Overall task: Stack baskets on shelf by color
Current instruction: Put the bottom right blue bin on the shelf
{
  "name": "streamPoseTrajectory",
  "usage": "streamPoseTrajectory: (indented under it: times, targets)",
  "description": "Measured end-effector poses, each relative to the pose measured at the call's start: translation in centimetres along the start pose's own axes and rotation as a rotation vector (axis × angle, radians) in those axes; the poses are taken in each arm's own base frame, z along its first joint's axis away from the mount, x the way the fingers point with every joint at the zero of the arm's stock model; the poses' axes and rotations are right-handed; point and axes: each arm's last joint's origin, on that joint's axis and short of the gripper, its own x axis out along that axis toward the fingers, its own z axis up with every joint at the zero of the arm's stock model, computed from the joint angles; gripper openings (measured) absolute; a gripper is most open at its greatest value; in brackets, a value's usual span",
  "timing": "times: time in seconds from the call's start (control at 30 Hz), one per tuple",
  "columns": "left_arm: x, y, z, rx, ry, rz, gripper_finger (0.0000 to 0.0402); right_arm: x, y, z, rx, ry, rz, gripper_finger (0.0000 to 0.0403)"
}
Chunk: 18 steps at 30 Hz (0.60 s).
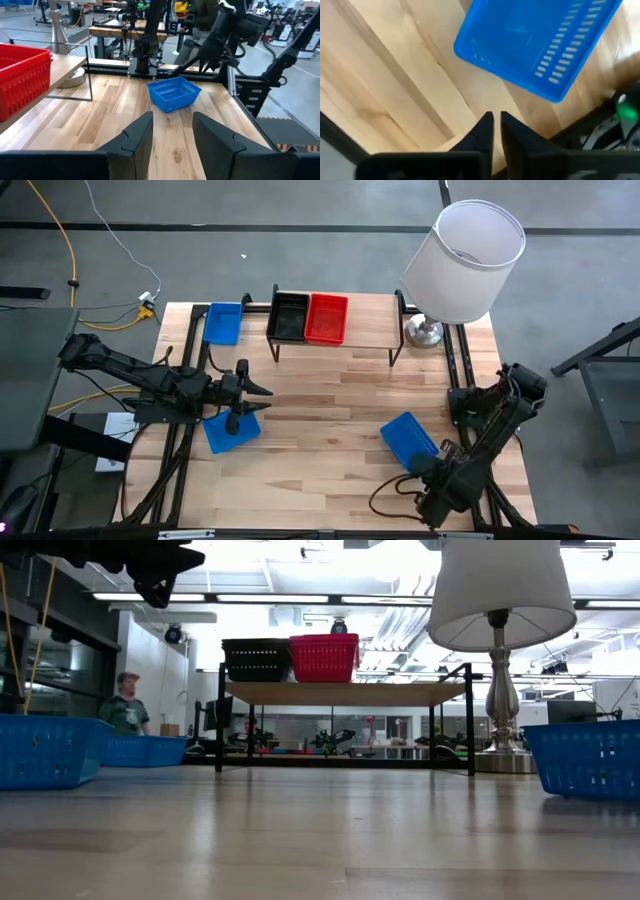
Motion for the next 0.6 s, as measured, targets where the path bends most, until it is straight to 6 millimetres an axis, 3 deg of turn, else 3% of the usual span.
streamPoseTrajectory:
  times: [0.23, 0.37, 0.6]
  targets:
    - [0.2, 0.0, -0.1, 0.002, 0.005, 0.013, 0.0129, 0.2, -0.2, 0.7, -0.146, -0.070, -0.024, 0.0120]
    - [0.2, 0.0, -0.1, 0.000, 0.006, 0.010, 0.0129, 1.6, -0.3, 0.8, -0.239, -0.022, -0.018, 0.0170]
    - [0.2, 0.0, -0.1, 0.000, 0.006, 0.010, 0.0129, 3.6, -0.8, 0.6, -0.336, -0.029, -0.060, 0.0192]
